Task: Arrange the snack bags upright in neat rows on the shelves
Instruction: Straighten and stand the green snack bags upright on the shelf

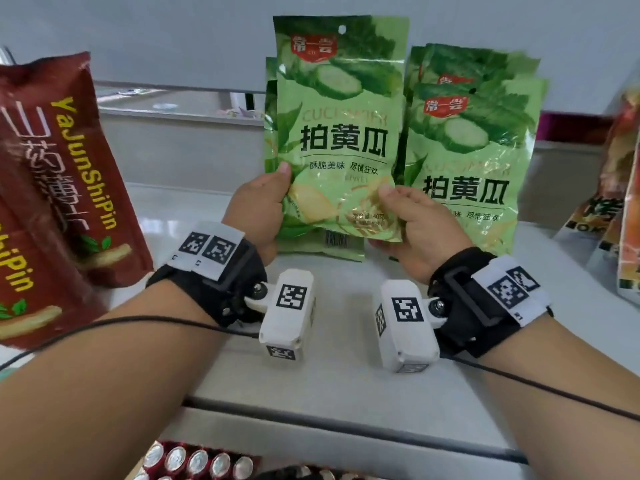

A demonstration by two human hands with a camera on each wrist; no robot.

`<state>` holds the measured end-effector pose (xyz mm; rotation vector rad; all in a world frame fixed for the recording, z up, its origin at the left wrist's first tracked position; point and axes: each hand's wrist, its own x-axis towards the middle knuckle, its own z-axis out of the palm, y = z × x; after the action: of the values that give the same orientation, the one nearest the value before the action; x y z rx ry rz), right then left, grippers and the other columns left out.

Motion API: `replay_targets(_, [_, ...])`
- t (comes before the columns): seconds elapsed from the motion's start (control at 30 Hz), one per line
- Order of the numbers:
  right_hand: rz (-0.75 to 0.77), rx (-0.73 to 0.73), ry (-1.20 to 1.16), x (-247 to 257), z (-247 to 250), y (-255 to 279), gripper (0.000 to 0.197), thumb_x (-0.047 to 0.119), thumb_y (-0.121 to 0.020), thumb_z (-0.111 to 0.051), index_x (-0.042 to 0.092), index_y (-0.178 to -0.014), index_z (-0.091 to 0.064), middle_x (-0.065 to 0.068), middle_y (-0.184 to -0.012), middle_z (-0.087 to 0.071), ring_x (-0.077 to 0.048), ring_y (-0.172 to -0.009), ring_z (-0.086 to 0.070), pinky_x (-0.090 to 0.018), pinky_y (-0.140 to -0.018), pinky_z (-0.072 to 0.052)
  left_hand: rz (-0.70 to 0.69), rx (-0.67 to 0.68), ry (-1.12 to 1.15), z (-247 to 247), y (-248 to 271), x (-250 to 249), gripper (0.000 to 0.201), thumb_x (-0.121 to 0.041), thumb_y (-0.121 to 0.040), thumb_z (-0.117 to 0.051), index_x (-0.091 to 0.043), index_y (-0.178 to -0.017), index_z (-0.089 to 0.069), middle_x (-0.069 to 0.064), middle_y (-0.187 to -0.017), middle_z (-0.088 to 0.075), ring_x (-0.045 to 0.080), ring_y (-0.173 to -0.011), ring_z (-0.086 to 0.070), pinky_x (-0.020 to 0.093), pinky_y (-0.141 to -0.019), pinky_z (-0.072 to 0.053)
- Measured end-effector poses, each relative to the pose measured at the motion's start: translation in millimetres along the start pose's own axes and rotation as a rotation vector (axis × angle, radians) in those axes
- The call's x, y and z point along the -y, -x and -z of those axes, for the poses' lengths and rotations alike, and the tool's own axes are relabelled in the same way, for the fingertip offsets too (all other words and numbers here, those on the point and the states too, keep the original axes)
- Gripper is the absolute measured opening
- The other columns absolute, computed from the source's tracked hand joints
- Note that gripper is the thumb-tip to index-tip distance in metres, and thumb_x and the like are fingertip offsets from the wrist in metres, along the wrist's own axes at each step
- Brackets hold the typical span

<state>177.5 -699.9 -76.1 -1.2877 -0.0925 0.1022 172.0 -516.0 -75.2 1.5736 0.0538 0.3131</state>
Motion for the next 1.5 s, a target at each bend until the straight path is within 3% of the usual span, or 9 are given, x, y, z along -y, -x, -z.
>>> replay_targets(0.07, [-0.086, 0.12, 0.015, -4.2, -4.8, 2.3, 0.048, 0.025, -0.065, -0.071, 0.012, -0.109, -0.056, -0.004, -0.094, -0.069, -0.018, -0.074, -0.067, -0.026, -0.055, -0.054, -0.006, -0.025, -0.047, 0.6, -1.5, -2.4, 0.046, -0.054, -0.087, -0.048, -0.016, -0.106, -0.066, 0.007, -0.112, -0.068, 0.02, -0.1, -0.064, 0.033, -0.095, -0.047])
replay_targets(0.2, [-0.08, 0.104, 0.069, -11.4, -15.4, -0.5, 0.029, -0.006, -0.076, -0.066, 0.012, -0.095, -0.055, -0.003, -0.071, -0.066, -0.012, -0.051, -0.063, -0.019, -0.046, -0.052, 0.054, -0.048, 0.059, 1.8, -6.5, 6.1, 0.04, -0.057, -0.084, -0.051, -0.021, -0.094, -0.066, 0.006, -0.102, -0.07, 0.026, -0.098, -0.065, 0.053, -0.094, -0.049])
replay_targets(0.37, [0.062, 0.127, 0.201, -6.9, -12.7, 0.9, 0.044, -0.017, -0.076, -0.062, 0.021, -0.095, -0.049, -0.007, -0.078, -0.063, -0.013, -0.049, -0.064, -0.021, -0.048, -0.054, 0.008, -0.038, 0.044, 5.4, -9.4, 6.8, 0.034, -0.046, -0.096, -0.047, -0.019, -0.08, -0.061, 0.005, -0.079, -0.064, 0.019, -0.071, -0.065, 0.039, -0.073, -0.056])
replay_targets(0.6, [0.161, 0.167, 0.295, -3.1, -11.8, 4.6, 0.048, -0.016, -0.075, -0.063, 0.026, -0.096, -0.051, 0.001, -0.066, -0.068, -0.012, -0.05, -0.064, -0.021, -0.047, -0.053, 0.003, 0.003, 0.082, 9.3, -4.3, 3.4, 0.041, -0.043, -0.097, -0.047, -0.007, -0.107, -0.064, 0.006, -0.084, -0.067, 0.021, -0.078, -0.065, 0.037, -0.081, -0.054])
replay_targets(0.83, [0.161, 0.231, 0.213, -3.6, 1.5, 4.1, 0.047, -0.012, -0.079, -0.058, 0.026, -0.106, -0.053, 0.004, -0.068, -0.07, -0.013, -0.052, -0.065, -0.021, -0.048, -0.052, -0.018, 0.047, 0.169, 4.4, 6.1, 3.5, 0.033, -0.046, -0.095, -0.049, -0.021, -0.088, -0.069, 0.013, -0.098, -0.073, 0.032, -0.098, -0.068, 0.044, -0.085, -0.056])
replay_targets(1.03, [0.068, 0.237, 0.078, -3.1, 3.9, 3.6, 0.035, 0.024, -0.069, -0.059, 0.017, -0.104, -0.058, -0.001, -0.086, -0.07, -0.014, -0.069, -0.067, -0.025, -0.06, -0.055, -0.045, 0.071, 0.168, 6.0, 7.5, 4.1, 0.036, -0.048, -0.091, -0.052, -0.02, -0.105, -0.069, 0.012, -0.111, -0.07, 0.034, -0.109, -0.062, 0.054, -0.101, -0.044])
replay_targets(1.23, [0.131, 0.174, 0.001, -2.4, 5.9, 2.8, 0.045, 0.007, -0.064, -0.06, 0.011, -0.109, -0.055, -0.009, -0.098, -0.067, -0.019, -0.083, -0.067, -0.03, -0.074, -0.057, -0.044, 0.076, 0.206, -0.2, 6.2, 8.0, 0.021, -0.036, -0.094, -0.055, -0.024, -0.1, -0.07, 0.008, -0.109, -0.071, 0.032, -0.109, -0.062, 0.052, -0.096, -0.048])
replay_targets(1.33, [0.141, 0.166, 0.016, -1.8, 7.5, 2.3, 0.054, 0.007, -0.063, -0.06, 0.01, -0.116, -0.053, -0.011, -0.1, -0.067, -0.025, -0.091, -0.064, -0.037, -0.084, -0.053, -0.06, 0.078, 0.209, -1.7, 3.7, 6.7, 0.024, -0.024, -0.099, -0.049, -0.02, -0.116, -0.065, 0.007, -0.117, -0.068, 0.029, -0.112, -0.062, 0.051, -0.099, -0.046])
replay_targets(1.5, [0.15, 0.154, -0.055, -0.4, 13.3, 0.5, 0.044, 0.009, -0.067, -0.062, 0.01, -0.111, -0.057, -0.005, -0.093, -0.073, -0.022, -0.083, -0.07, -0.036, -0.073, -0.059, -0.077, 0.149, 0.175, -3.8, 3.5, 8.0, 0.026, -0.016, -0.098, -0.046, -0.027, -0.097, -0.069, 0.011, -0.113, -0.069, 0.033, -0.11, -0.062, 0.052, -0.099, -0.046])
